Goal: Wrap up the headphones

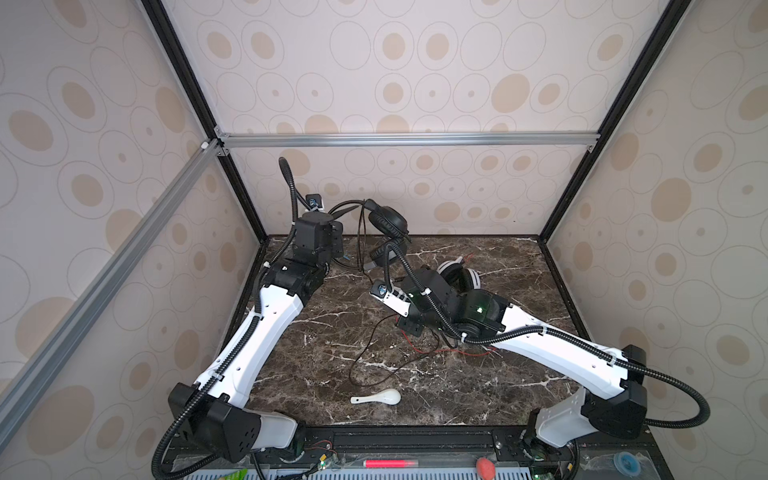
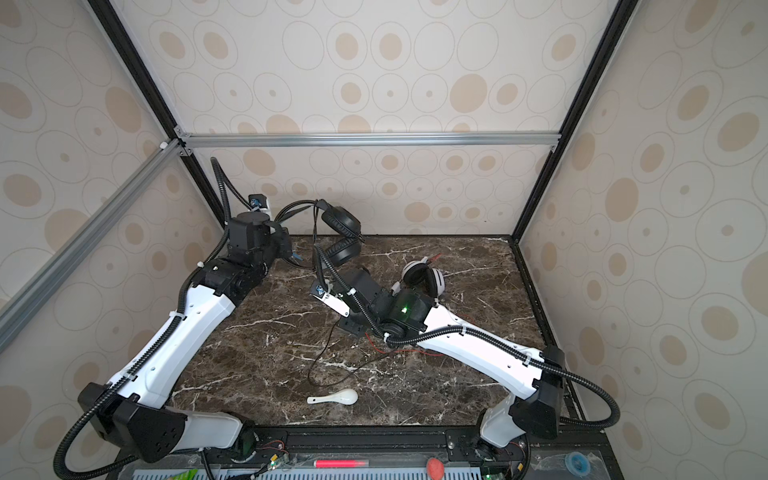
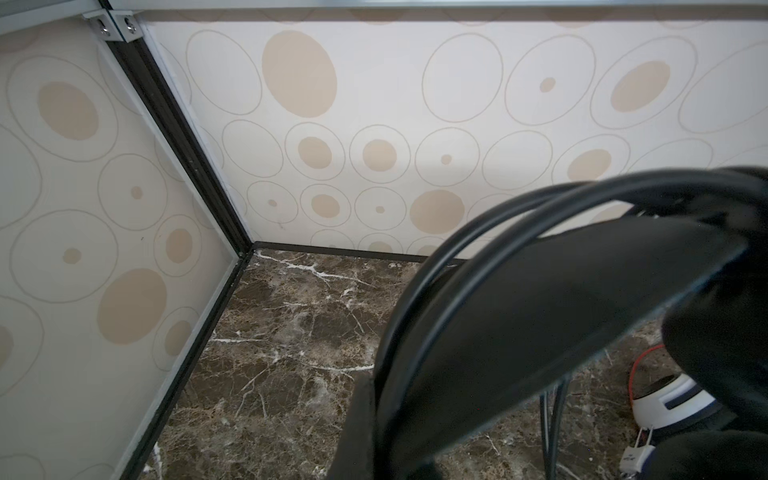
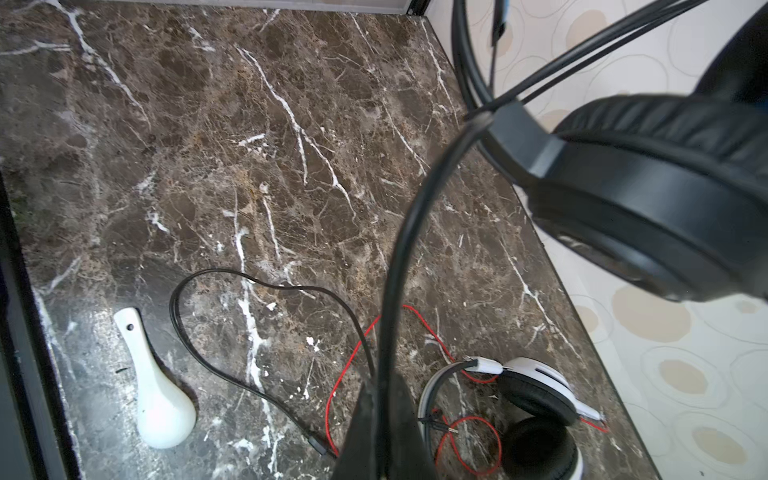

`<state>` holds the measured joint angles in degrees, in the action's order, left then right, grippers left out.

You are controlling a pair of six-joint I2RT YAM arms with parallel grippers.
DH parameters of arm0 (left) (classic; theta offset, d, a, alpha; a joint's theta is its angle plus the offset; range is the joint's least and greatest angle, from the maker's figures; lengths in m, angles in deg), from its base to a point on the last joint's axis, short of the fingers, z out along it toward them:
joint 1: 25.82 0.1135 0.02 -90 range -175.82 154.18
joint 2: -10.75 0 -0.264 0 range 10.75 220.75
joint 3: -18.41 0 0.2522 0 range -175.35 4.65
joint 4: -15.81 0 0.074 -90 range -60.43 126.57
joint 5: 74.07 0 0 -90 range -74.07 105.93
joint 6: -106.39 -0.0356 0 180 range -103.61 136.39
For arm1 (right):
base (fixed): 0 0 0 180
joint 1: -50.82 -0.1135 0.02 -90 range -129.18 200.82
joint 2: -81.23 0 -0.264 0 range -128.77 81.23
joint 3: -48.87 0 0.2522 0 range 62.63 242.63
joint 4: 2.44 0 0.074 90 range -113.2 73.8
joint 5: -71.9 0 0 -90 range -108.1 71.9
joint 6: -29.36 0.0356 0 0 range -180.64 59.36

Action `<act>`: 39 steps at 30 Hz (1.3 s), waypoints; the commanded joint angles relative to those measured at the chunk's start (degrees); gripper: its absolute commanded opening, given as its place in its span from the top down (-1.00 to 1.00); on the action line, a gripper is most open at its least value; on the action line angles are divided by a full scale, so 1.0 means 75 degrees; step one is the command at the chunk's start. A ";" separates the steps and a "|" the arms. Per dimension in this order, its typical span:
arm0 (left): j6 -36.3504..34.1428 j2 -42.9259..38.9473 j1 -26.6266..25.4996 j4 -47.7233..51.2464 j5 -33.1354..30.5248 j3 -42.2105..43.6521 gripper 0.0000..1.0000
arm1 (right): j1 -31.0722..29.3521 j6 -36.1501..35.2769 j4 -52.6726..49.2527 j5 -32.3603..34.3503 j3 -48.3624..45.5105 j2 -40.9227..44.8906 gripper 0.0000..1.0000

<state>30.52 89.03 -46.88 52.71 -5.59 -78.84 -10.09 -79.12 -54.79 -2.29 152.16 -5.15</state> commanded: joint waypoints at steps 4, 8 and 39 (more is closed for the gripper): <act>-0.0824 0.0030 -0.0202 -0.0058 -0.0271 -0.0206 1.00 | 0.0123 -0.0555 -0.0316 0.0627 0.0588 -0.0196 1.00; -0.1239 0.0059 -0.0341 0.0165 -0.0269 -0.0198 1.00 | 0.0196 -0.0796 -0.0424 0.0950 0.1091 -0.0408 1.00; -0.2393 0.0474 -0.1566 0.2697 -0.0672 -0.1076 1.00 | 0.1493 -0.3896 0.1299 0.3200 0.1996 -0.1251 0.93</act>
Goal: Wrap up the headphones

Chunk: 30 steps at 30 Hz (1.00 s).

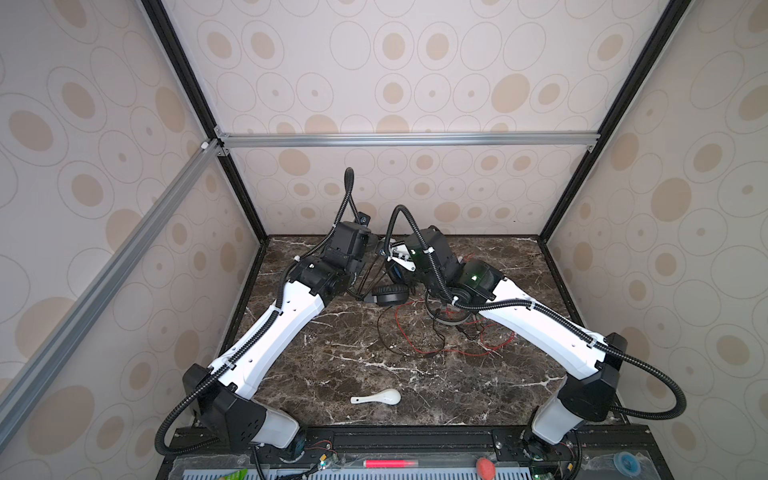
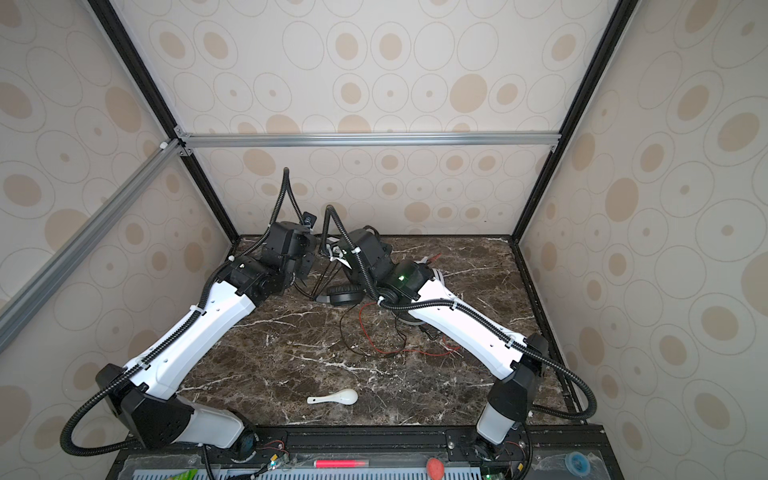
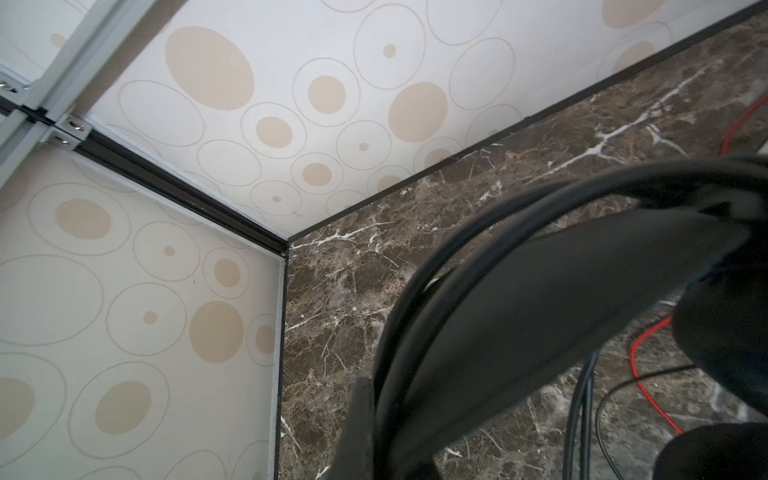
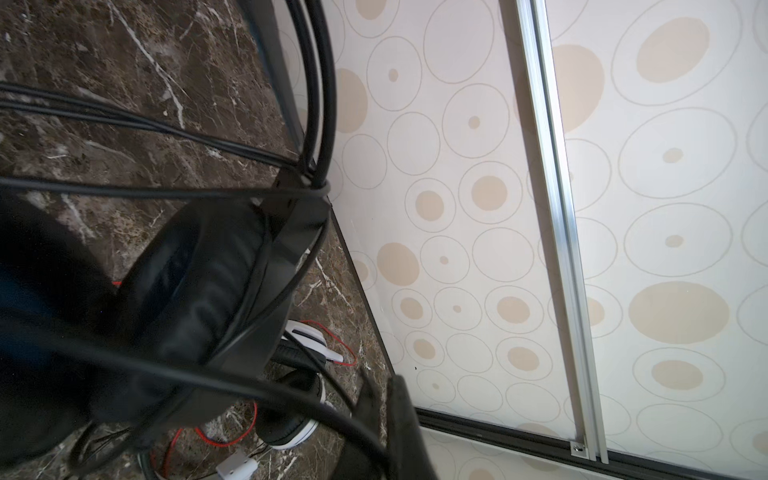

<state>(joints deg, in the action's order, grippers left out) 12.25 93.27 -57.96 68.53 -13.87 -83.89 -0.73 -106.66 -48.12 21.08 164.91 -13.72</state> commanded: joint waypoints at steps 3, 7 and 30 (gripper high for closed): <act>0.0048 -0.0277 -0.0172 0.0622 0.1036 -0.0248 1.00 | 0.0453 -0.0163 0.0399 -0.0161 0.0528 -0.0228 0.92; 0.0026 -0.0643 -0.0203 0.0547 0.1759 0.0087 1.00 | 0.0717 0.0056 0.0312 -0.0562 0.0649 -0.0294 0.90; 0.0144 -0.1348 -0.0252 -0.0079 0.3069 0.0174 1.00 | 0.1728 0.1593 0.0881 -0.2759 -0.0922 0.0721 0.61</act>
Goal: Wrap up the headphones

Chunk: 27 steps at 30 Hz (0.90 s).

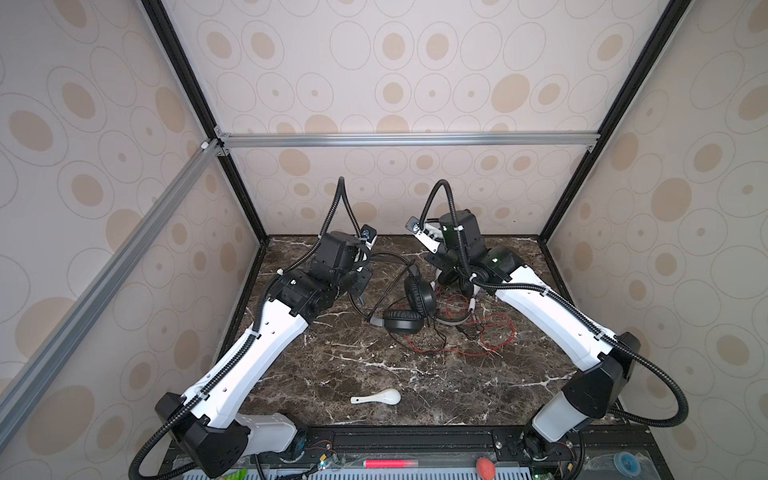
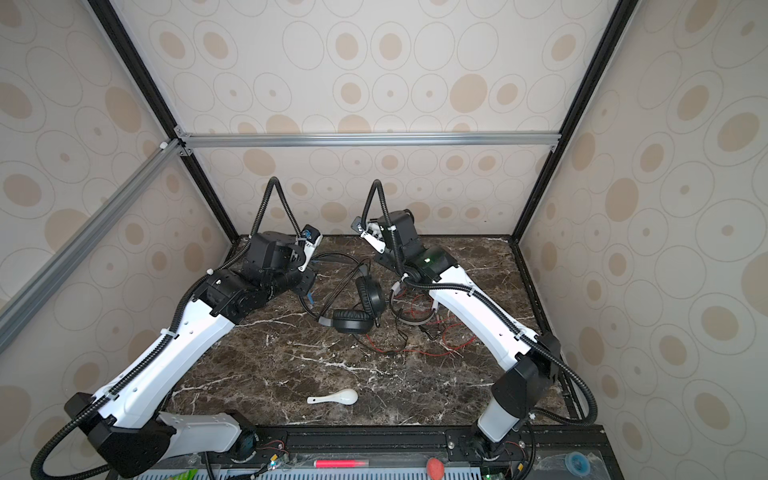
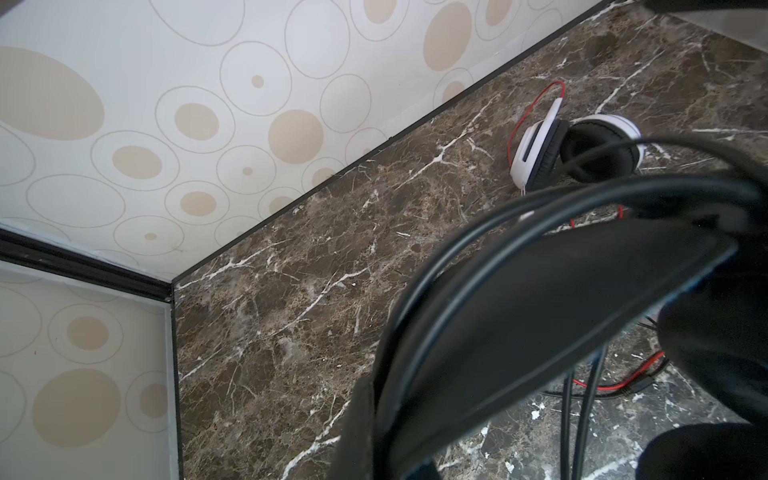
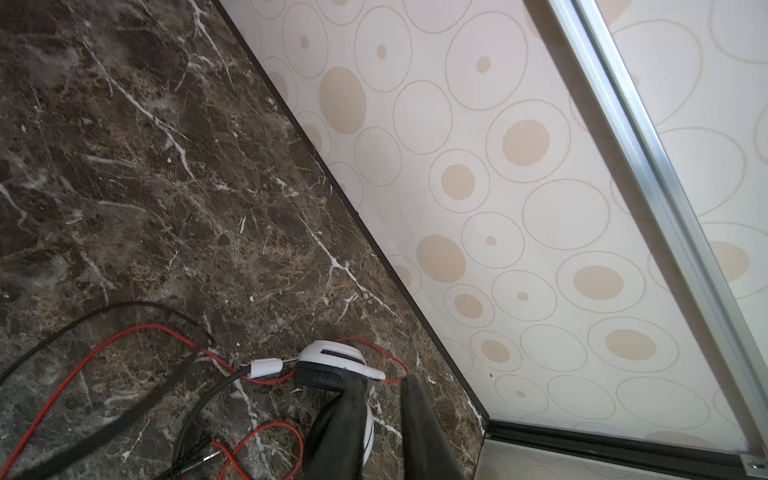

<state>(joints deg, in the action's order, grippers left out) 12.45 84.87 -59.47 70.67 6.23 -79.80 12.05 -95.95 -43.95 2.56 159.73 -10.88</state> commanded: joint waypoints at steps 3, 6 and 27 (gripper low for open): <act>0.0279 -0.0156 -0.0044 -0.0397 0.0624 -0.0556 1.00 | 0.0192 0.0519 0.0402 -0.0411 -0.0453 0.0516 0.58; 0.0515 -0.0077 -0.0042 -0.0339 0.0873 -0.0828 1.00 | 0.0498 0.1185 0.0580 -0.0710 -0.0706 0.0814 0.35; 0.1629 0.1353 -0.0029 0.1006 0.1594 -0.4875 1.00 | 0.1901 0.3976 0.2684 -0.5361 -0.4447 0.3031 -0.98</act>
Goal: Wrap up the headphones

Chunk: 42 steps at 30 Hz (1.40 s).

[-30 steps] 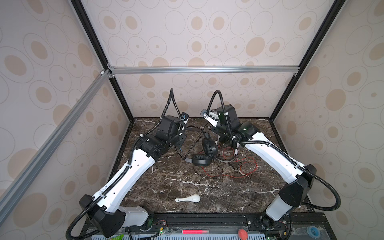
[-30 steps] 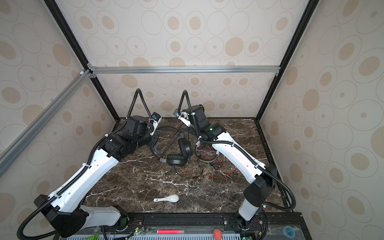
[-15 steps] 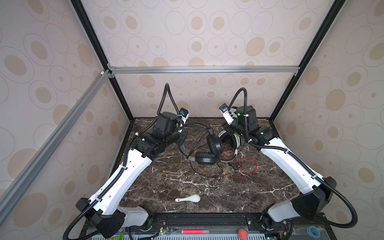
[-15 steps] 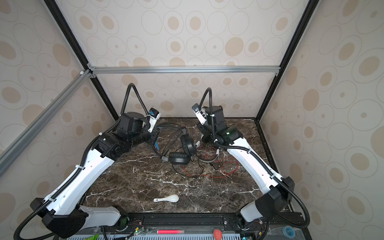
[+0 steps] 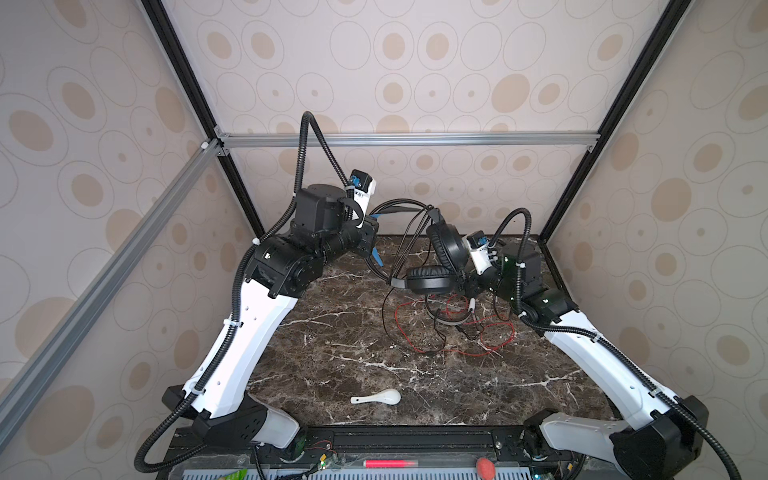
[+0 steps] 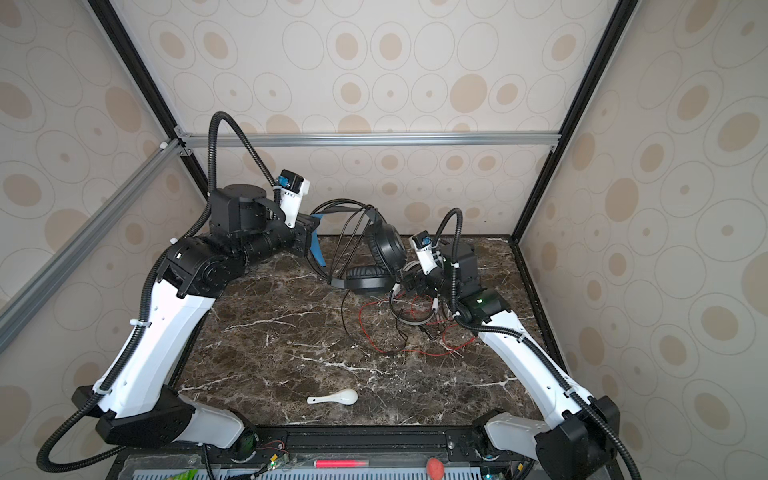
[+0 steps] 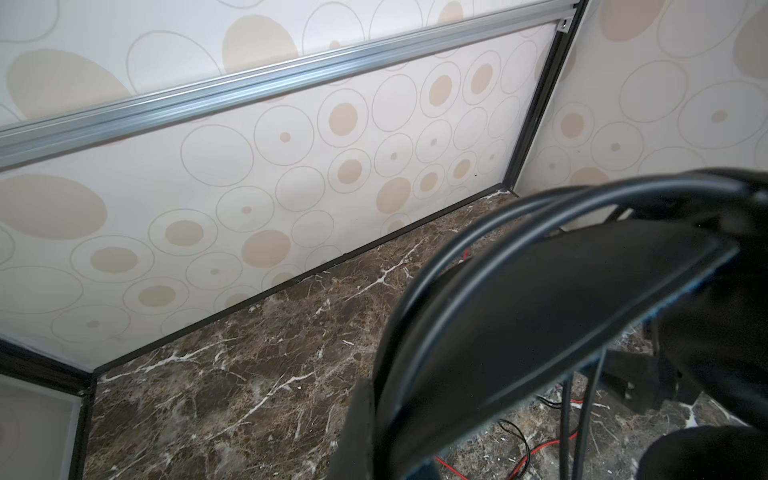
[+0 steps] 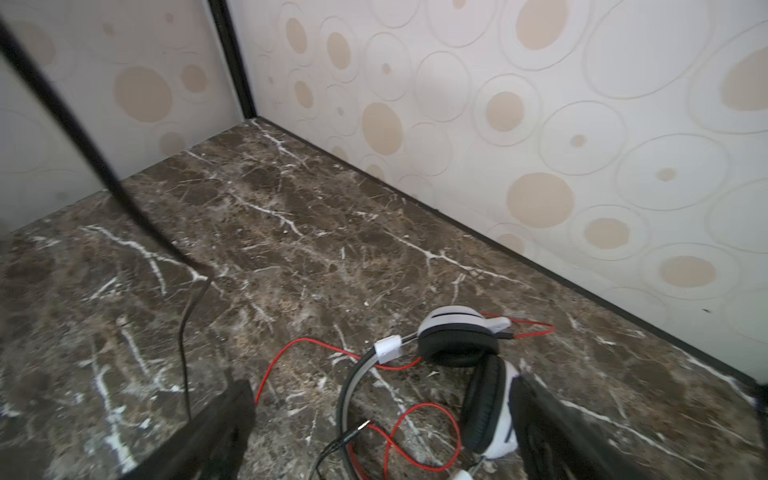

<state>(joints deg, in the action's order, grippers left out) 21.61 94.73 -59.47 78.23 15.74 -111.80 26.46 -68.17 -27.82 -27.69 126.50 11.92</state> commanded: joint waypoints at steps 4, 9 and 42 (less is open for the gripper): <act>0.0566 0.0247 -0.0027 -0.0020 0.0579 -0.0968 1.00 | -0.0010 0.0441 0.0637 -0.2368 0.0114 -0.0474 -0.97; 0.0624 0.0185 -0.0031 -0.0299 0.0737 -0.0851 1.00 | -0.0023 0.1090 0.1276 -0.2606 0.0212 -0.1040 -0.99; 0.1288 0.0006 0.0116 -0.1671 0.1176 -0.0339 1.00 | -0.0765 0.3500 0.4431 -0.3024 -0.0096 -0.3652 -0.22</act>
<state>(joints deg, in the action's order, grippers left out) 27.81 96.98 -59.01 71.76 23.33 -113.44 21.39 -42.12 3.50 -49.61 127.49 -15.30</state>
